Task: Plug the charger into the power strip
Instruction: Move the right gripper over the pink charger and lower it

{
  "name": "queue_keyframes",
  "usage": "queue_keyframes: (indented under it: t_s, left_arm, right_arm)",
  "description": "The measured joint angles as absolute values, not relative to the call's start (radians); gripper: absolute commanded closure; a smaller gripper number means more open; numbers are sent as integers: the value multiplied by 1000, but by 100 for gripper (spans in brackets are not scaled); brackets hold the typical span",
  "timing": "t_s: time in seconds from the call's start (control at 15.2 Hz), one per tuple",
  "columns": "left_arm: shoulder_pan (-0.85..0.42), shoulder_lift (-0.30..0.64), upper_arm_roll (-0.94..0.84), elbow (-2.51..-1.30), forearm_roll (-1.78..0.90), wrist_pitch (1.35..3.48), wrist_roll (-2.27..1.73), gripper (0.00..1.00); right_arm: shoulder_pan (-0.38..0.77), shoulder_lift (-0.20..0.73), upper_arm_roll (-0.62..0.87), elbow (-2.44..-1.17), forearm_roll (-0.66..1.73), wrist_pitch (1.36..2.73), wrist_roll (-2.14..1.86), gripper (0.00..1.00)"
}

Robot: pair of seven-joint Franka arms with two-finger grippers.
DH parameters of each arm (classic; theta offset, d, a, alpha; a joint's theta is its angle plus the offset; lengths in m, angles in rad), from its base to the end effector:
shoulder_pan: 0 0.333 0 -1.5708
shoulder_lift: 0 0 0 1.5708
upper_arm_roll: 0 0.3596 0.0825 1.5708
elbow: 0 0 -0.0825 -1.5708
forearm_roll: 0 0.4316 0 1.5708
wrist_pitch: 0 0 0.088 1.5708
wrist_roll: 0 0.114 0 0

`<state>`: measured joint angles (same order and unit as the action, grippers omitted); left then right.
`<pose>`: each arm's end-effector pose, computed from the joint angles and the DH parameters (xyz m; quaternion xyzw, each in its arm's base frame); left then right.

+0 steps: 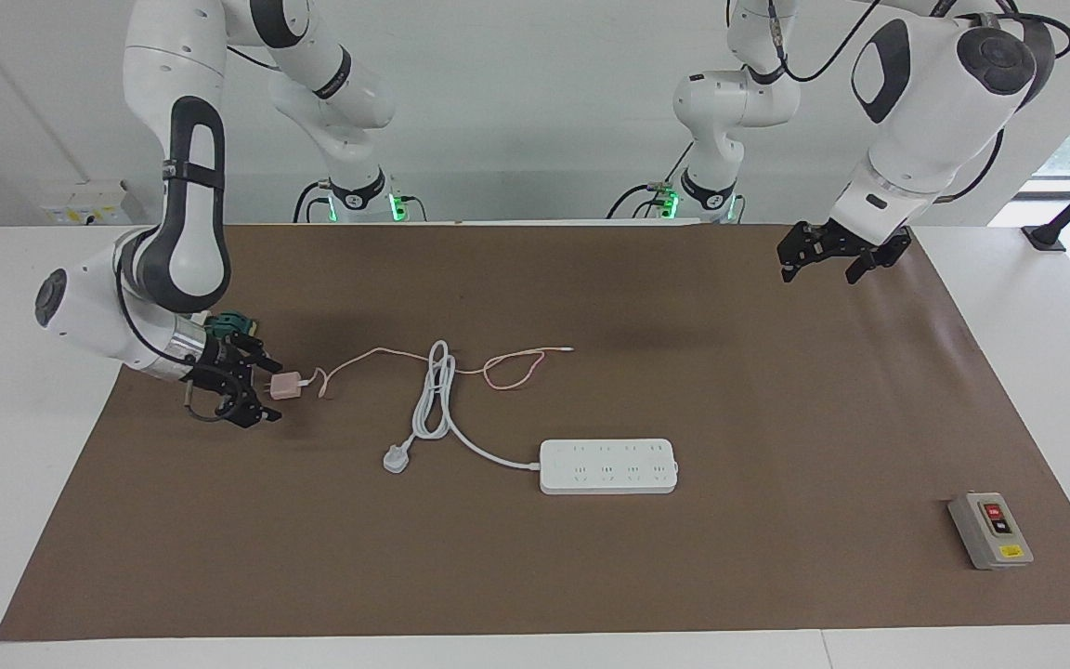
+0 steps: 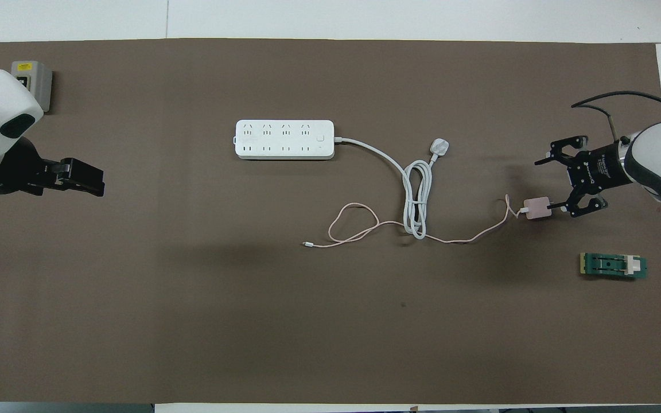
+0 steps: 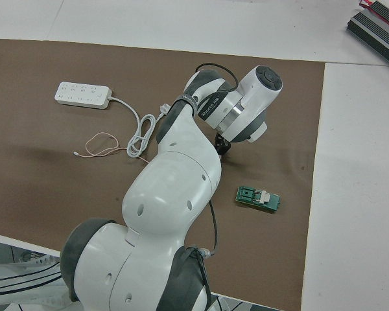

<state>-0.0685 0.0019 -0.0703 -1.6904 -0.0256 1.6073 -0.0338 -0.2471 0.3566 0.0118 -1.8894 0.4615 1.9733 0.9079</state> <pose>0.5935 -0.0857 0.6010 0.9977 -0.0514 -0.0434 0.0091 0.6393 -0.1214 0.3082 -0.7472 0.6203 0.1905 0.1435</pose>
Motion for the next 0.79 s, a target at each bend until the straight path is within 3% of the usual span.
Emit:
queue_keyframes:
  t_s: [0.79]
  left_arm:
    - [-70, -10, -69, -1715, -26, 1609, -34, 0]
  right_arm:
    - [-283, 336, 5, -1995, 505, 2018, 896, 0]
